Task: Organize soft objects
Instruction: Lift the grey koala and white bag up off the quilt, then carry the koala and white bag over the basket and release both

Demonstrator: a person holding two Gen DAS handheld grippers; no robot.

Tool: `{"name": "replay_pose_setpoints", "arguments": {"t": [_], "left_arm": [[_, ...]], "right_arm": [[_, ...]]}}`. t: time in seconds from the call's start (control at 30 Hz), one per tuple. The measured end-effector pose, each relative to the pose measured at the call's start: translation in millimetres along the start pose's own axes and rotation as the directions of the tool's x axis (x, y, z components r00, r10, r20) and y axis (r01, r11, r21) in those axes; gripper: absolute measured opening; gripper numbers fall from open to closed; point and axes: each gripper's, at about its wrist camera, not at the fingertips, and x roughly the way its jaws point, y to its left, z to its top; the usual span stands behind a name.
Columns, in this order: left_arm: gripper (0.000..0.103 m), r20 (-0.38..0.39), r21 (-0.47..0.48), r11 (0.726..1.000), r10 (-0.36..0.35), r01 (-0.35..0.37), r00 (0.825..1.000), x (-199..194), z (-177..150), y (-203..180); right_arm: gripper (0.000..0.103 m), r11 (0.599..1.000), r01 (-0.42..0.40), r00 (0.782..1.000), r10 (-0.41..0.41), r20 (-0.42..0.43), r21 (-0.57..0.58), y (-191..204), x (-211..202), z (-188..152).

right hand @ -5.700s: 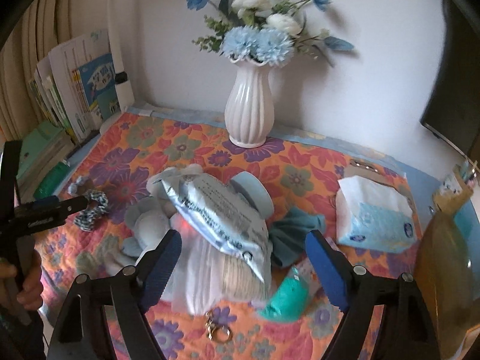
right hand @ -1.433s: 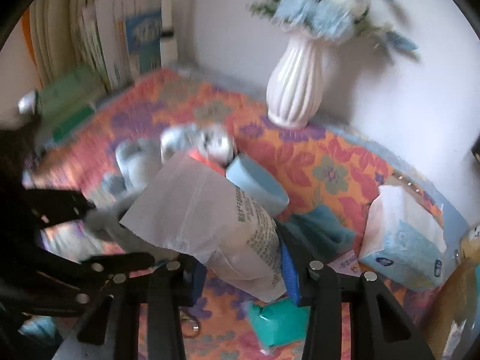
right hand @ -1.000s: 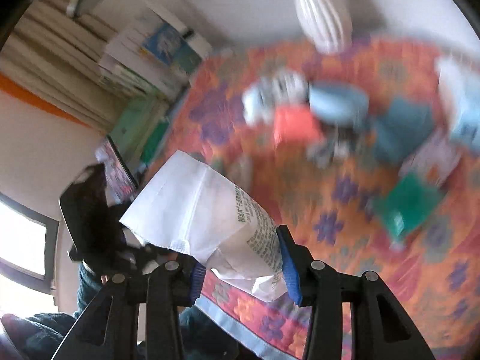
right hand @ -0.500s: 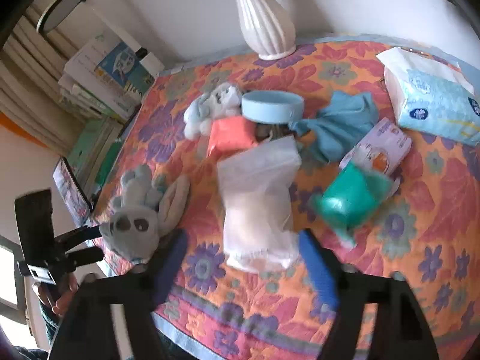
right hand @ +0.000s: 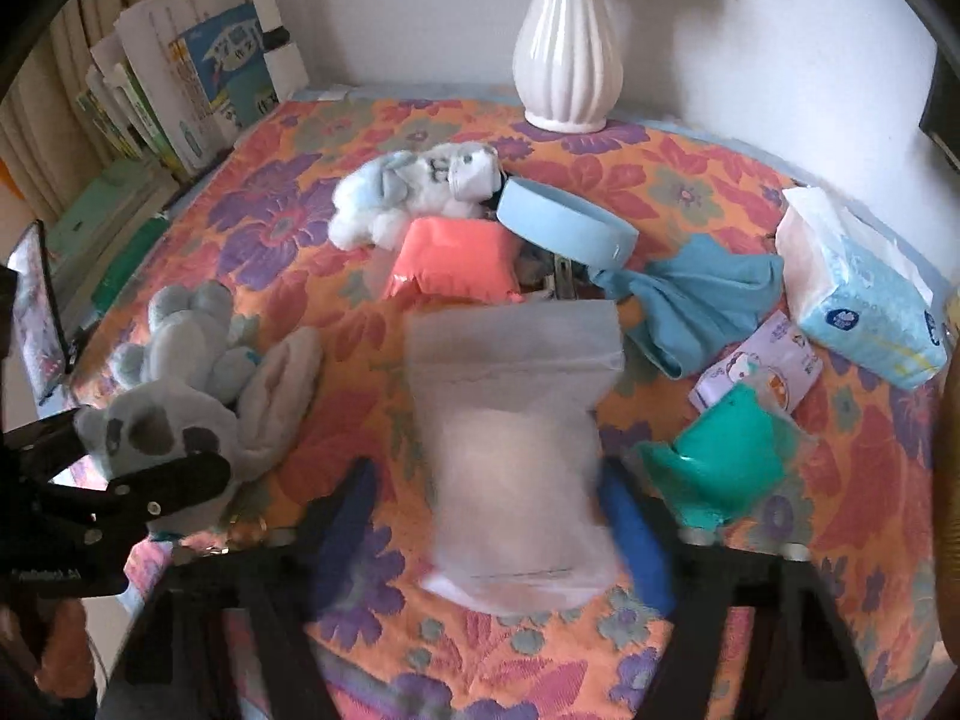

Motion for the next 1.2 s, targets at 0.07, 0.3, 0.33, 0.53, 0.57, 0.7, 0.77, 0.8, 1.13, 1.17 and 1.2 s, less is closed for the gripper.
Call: {"name": "replay_pose_setpoints", "arguments": {"t": [0.07, 0.3, 0.33, 0.53, 0.57, 0.7, 0.77, 0.8, 1.13, 1.17, 1.2], "left_arm": [[0.055, 0.008, 0.015, 1.000, -0.026, 0.025, 1.000, -3, -2, -4], [0.052, 0.143, 0.176, 0.984, -0.065, 0.039, 0.988, -48, 12, -50], [0.052, 0.167, 0.194, 0.980, -0.081, 0.048, 0.983, -56, 17, -59], [0.052, 0.252, 0.350, 0.933, -0.187, 0.090, 0.949, -89, 45, -130], [0.052, 0.256, 0.377, 0.921, -0.210, 0.102, 0.944, -93, 49, -145], [0.052, 0.247, 0.468, 0.864, -0.328, 0.184, 0.912, -98, 73, -208], [0.052, 0.228, 0.516, 0.825, -0.391, 0.231, 0.892, -97, 83, -247], [0.052, 0.220, 0.535, 0.809, -0.412, 0.244, 0.884, -95, 88, -264], [0.052, 0.024, 0.579, 0.694, -0.538, 0.427, 0.843, -16, 95, -381], [0.052, 0.012, 0.577, 0.693, -0.536, 0.432, 0.844, -9, 94, -386], [0.053, -0.005, 0.574, 0.692, -0.531, 0.437, 0.847, 4, 94, -393]], "right_arm": [[0.043, 1.000, -0.007, 1.000, 0.007, 0.001, 0.017, -2, 2, -2], [0.041, 0.998, 0.004, 0.989, -0.013, 0.144, 0.058, -13, -59, -2], [0.041, 0.997, 0.006, 0.987, -0.017, 0.161, 0.071, -16, -68, -1], [0.041, 0.979, 0.103, 0.947, -0.150, 0.284, 0.174, -71, -143, -8], [0.041, 0.970, 0.128, 0.934, -0.189, 0.303, 0.208, -87, -159, -10], [0.041, 0.917, 0.194, 0.884, -0.317, 0.345, 0.348, -147, -213, -28], [0.041, 0.887, 0.216, 0.864, -0.369, 0.343, 0.409, -173, -228, -36], [0.041, 0.872, 0.222, 0.858, -0.387, 0.337, 0.436, -185, -232, -40], [0.041, 0.746, 0.276, 0.876, -0.455, 0.161, 0.605, -277, -218, -81], [0.041, 0.735, 0.287, 0.879, -0.457, 0.136, 0.615, -283, -213, -83], [0.041, 0.724, 0.297, 0.882, -0.458, 0.113, 0.623, -288, -208, -85]]}}
